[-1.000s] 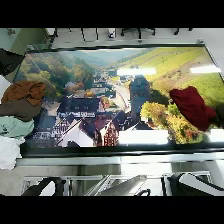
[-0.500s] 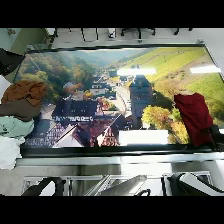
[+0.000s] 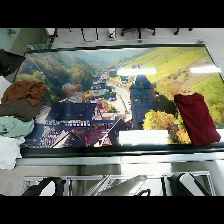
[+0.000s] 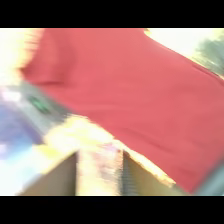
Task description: Fold the shirts.
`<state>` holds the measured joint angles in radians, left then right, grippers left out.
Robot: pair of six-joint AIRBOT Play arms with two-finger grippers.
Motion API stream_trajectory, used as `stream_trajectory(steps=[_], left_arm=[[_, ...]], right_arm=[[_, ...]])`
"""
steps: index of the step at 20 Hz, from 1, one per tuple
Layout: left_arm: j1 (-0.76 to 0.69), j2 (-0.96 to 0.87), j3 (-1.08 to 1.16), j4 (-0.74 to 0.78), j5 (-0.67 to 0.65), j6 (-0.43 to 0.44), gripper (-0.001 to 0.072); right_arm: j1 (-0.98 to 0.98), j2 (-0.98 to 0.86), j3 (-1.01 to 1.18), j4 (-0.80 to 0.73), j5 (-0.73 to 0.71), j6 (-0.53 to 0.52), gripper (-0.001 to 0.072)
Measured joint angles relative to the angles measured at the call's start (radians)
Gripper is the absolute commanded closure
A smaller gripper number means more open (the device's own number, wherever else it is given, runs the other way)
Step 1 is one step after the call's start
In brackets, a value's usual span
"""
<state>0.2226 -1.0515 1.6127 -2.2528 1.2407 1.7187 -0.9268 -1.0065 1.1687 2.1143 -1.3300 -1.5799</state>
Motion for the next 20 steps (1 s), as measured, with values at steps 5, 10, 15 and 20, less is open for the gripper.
stream_trajectory(steps=[5,10,15,20], left_arm=[[-0.083,0.078,-0.14,0.001,0.017,-0.027,0.0694],[-0.255,0.27,-0.5,0.008,-0.06,-0.062,0.0695],[-0.38,0.402,-0.774,0.011,-0.137,-0.088,0.0694],[-0.423,0.46,-0.867,0.01,-0.201,-0.095,0.0694]], right_arm=[[0.282,0.086,0.024,0.069,0.013,-0.03,0.0688],[0.734,0.122,-0.097,0.065,0.157,-0.015,0.0688],[1.062,0.106,-0.219,0.033,0.333,0.016,0.0687],[1.148,0.065,-0.248,0.031,0.365,0.024,0.0687]])
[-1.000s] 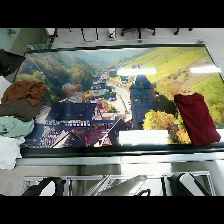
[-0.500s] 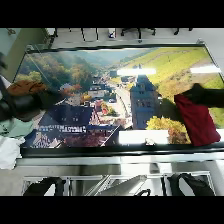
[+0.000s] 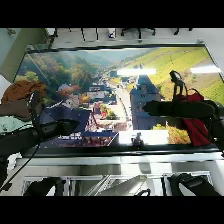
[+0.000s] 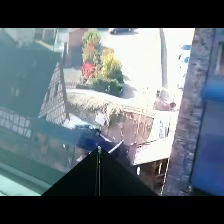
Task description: Fold the shirts.
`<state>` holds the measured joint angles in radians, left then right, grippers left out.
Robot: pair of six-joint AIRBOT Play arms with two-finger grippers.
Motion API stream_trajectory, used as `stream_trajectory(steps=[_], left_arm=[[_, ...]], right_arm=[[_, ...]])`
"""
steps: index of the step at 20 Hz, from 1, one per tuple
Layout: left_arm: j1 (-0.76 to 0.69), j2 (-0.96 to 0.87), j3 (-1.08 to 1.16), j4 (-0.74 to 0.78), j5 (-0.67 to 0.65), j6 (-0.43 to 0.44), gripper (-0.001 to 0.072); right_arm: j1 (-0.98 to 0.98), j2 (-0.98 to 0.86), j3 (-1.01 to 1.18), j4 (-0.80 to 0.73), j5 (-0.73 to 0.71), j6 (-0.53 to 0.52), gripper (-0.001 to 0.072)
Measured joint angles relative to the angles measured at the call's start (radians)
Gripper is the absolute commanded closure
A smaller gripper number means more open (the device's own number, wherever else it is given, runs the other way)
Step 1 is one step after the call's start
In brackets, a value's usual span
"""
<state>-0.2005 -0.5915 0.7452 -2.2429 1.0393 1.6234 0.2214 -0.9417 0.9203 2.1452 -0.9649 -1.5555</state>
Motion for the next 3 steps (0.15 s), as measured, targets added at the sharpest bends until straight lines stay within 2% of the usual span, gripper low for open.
stream_trajectory(steps=[3], left_arm=[[-0.007,0.02,-0.015,0.0,-0.025,0.0,0.0694]], right_arm=[[0.012,-0.019,-0.004,0.002,0.002,0.003,0.0688]])
